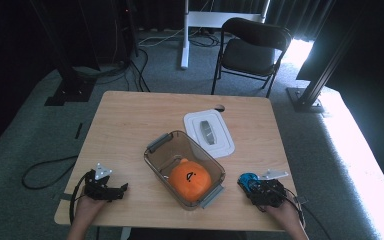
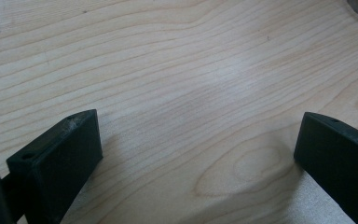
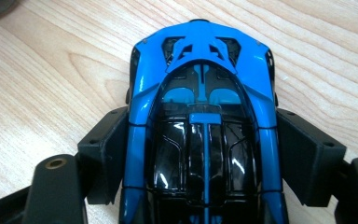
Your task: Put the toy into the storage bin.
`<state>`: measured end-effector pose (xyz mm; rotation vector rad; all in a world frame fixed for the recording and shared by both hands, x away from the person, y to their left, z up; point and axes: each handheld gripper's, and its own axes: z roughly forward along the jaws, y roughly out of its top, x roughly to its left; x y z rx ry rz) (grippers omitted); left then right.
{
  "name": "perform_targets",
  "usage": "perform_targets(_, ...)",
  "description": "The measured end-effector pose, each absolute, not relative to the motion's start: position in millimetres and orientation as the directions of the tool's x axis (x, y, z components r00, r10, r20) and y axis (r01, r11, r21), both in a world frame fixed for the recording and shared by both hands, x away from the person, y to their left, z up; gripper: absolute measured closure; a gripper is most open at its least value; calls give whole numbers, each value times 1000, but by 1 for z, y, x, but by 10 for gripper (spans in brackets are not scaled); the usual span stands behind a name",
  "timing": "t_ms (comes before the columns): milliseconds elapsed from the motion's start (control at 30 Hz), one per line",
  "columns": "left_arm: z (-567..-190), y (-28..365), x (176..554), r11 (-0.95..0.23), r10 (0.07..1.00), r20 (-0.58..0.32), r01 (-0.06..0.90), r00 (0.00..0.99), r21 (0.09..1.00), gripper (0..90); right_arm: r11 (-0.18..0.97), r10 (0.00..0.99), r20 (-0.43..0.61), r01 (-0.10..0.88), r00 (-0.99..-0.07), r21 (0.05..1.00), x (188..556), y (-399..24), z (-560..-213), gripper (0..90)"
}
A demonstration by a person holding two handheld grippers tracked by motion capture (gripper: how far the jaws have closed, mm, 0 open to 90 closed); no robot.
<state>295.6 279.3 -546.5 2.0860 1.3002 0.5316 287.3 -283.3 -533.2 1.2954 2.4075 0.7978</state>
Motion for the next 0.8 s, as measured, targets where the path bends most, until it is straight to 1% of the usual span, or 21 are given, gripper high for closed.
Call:
perform_targets(333, -546, 279, 296, -326, 900, 14, 652, 435, 684, 12, 429, 838, 17, 677, -546, 598, 288, -282, -533, 247)
perform_targets(400, -546, 279, 296, -326, 900, 14, 652, 435, 684, 12, 424, 835, 30, 678, -549, 600, 289, -283, -532, 247)
perform_targets(433, -546, 279, 296, -326, 900, 14, 652, 435, 684, 11, 408, 836, 57, 688, -546, 600, 290, -284, -531, 247)
perform_targets(633, -546, 279, 296, -326, 900, 14, 652, 435, 684, 12, 380, 838, 93, 698, -537, 606, 291, -289, -526, 247)
perform_targets(667, -546, 279, 296, -326, 900, 14, 652, 435, 684, 11, 375, 848, 76, 694, -525, 615, 290, -290, -522, 247)
perform_targets(800, -546, 279, 296, -326, 900, 14, 652, 435, 684, 11, 376, 852, 63, 690, -520, 618, 291, -292, -518, 247)
